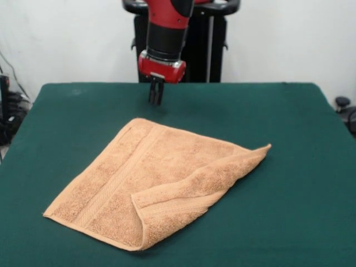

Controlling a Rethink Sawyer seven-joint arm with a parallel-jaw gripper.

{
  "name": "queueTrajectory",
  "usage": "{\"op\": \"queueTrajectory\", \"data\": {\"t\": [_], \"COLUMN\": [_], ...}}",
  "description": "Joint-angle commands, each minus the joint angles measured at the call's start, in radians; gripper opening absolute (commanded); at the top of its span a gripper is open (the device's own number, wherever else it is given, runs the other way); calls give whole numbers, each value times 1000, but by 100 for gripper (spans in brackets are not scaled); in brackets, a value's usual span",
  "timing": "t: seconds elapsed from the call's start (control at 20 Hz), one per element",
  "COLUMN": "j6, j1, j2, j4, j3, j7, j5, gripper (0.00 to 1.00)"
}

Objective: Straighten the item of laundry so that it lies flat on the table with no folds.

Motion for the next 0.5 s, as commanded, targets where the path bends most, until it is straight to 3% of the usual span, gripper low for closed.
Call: {"op": "queueTrajectory", "data": {"t": [0.05, 0.3, 0.5], "j6": [65, 279, 367], "j1": [41, 19, 39], "j2": [-11, -204, -224], "j4": [21, -2, -104], "j3": [40, 109, 108], "j7": [161, 101, 50], "j5": [43, 55, 51], "gripper": [0, 0, 0]}}
